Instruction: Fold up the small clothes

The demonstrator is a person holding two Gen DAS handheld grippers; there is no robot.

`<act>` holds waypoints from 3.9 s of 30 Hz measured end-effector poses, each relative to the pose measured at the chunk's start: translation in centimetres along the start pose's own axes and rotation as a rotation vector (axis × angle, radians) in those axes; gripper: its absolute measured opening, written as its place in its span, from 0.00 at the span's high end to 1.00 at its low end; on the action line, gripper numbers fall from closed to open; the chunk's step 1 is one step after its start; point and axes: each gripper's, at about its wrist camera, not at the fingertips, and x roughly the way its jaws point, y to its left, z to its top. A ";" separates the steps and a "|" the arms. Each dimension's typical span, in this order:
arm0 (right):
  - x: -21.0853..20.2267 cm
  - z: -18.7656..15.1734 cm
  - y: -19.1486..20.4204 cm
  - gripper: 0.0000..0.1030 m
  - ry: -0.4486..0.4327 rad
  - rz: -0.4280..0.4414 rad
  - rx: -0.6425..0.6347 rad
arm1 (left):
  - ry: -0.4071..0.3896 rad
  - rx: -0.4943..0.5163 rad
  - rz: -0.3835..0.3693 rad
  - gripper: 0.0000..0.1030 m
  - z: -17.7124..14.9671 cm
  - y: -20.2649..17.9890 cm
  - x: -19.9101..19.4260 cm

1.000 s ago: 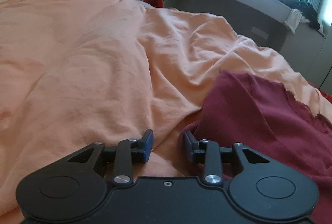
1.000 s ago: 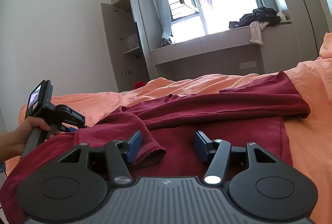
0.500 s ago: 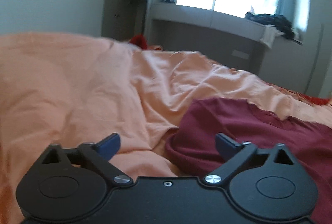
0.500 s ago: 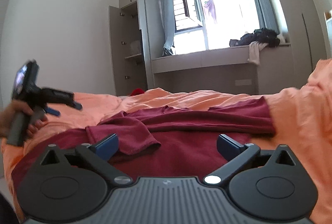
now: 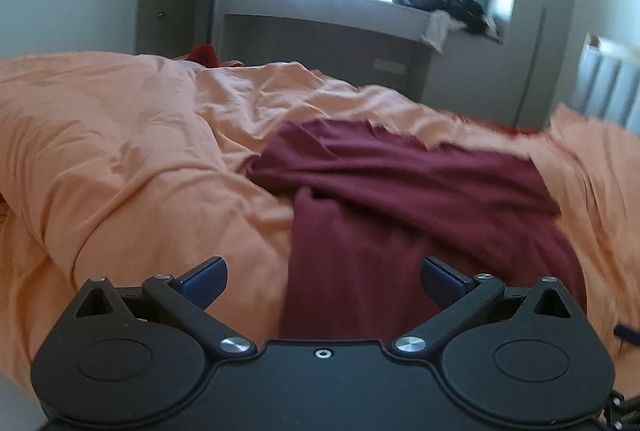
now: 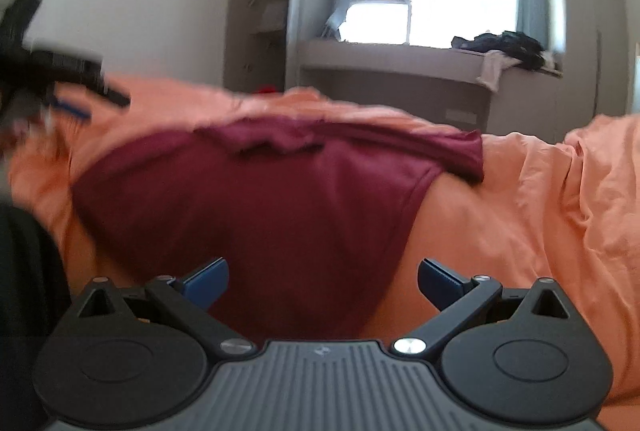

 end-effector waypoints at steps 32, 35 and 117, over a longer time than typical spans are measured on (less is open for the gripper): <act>5.3 -6.6 8.3 0.00 0.156 -0.143 -1.401 | -0.041 0.236 0.115 0.00 -3.4 -0.4 -5.6; 5.6 -7.2 7.7 0.01 0.100 -0.157 -1.480 | -0.032 0.220 0.114 0.00 -3.3 -0.1 -5.2; -14.1 10.8 -5.2 0.95 -0.497 -0.143 -0.141 | -0.250 0.460 0.098 0.96 3.6 -11.2 -14.5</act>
